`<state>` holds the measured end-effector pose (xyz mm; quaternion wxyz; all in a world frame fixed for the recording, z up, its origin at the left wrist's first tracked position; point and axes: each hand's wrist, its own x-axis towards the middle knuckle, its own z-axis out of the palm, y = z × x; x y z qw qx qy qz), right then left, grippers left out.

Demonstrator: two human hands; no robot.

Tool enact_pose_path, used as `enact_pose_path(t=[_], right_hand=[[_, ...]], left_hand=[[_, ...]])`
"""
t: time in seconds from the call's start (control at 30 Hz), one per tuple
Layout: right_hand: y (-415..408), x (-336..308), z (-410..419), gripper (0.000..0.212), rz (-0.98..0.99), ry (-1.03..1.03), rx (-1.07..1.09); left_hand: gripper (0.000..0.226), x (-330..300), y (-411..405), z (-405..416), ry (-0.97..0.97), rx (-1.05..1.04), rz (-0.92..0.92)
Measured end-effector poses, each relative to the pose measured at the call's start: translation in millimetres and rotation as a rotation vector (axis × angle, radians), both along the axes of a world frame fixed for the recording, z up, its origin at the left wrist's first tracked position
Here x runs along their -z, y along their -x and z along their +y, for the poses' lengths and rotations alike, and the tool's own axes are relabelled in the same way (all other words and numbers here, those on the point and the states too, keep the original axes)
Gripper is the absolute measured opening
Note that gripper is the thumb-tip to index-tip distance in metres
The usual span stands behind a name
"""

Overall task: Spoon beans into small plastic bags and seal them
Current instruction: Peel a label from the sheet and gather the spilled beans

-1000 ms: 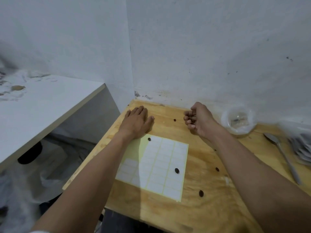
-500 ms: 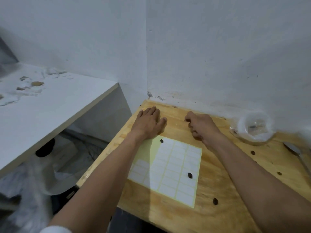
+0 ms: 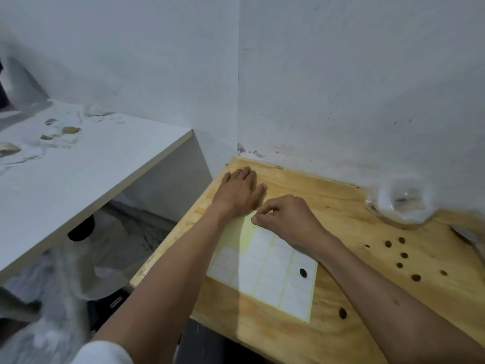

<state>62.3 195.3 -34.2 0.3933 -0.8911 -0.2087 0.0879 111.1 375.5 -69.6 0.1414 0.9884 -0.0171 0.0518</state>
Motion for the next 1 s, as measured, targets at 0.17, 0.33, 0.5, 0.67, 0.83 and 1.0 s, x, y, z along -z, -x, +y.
enact_pose_path(t=[0.17,0.33,0.5,0.67,0.83,1.0], right_hand=[[-9,-13,-15,0.033,0.547,-0.448,0.039],[-7,-32,-53,0.016,0.93,-0.737,0.173],[31,-38,-78,0.038,0.408,-0.326,0.192],[61,-31,-98,0.027,0.231,-0.065,-0.106],[68,-23,-103,0.024,0.168,0.001,-0.123],[67,-23,-101,0.023,0.297,-0.135,-0.008]], left_hand=[[0.053,4,-3,3,-0.019,0.009,-0.028],[0.063,-5,3,-1,0.056,0.016,-0.123],[0.097,-14,12,-21,-0.049,0.11,-0.097],[0.082,-19,16,-75,-0.01,0.238,0.064],[0.077,-12,20,-88,-0.058,0.278,0.125],[0.074,-10,22,-87,-0.057,0.273,0.122]])
